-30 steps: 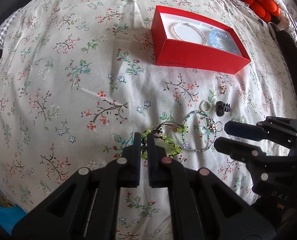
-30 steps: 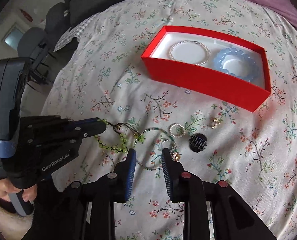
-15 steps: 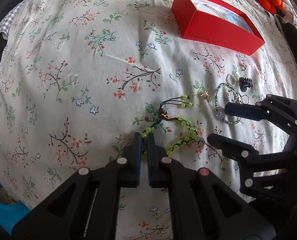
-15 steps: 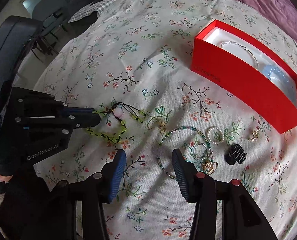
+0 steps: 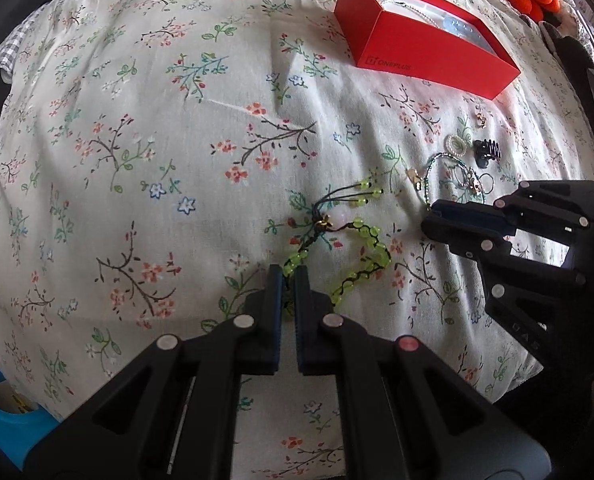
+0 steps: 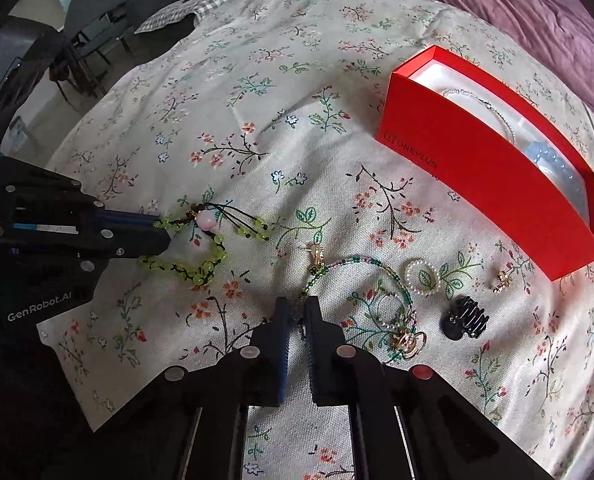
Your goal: Organize jewelry
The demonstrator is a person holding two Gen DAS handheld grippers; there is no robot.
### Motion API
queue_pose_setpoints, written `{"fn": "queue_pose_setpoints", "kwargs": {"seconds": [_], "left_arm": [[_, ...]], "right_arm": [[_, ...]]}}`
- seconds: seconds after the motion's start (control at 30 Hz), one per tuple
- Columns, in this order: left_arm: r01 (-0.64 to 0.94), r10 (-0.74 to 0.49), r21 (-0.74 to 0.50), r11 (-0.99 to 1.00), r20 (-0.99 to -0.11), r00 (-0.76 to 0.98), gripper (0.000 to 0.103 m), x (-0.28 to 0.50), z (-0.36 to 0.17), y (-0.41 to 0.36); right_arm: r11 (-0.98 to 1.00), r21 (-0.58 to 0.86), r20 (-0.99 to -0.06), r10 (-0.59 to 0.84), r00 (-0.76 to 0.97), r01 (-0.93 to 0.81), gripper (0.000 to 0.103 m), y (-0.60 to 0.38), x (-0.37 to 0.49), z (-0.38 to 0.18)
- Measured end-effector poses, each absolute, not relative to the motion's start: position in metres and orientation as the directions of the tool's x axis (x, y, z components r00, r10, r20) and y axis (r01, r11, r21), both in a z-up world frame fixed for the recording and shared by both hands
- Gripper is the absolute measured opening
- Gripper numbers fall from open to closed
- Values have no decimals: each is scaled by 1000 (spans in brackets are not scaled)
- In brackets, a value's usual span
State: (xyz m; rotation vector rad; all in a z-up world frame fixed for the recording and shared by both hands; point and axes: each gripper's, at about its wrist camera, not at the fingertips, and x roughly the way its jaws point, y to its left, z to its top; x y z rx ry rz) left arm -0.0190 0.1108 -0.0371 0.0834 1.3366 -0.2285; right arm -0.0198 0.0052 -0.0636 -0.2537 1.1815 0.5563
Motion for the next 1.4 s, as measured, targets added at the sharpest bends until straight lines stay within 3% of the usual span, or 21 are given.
{"fn": "queue_pose_setpoints", "kwargs": {"seconds": [0.83,1.4], "left_arm": [[185,-167,-107,977,-922,349,6,-9,14,96],[169,-256,-197,966,-830,495,6,46,63,62]], "right_arm": [[867,270,-833,428,350,-420,6,-53,-10,18],[911,304,-775,407,483,-279,6,-111,33,57]]}}
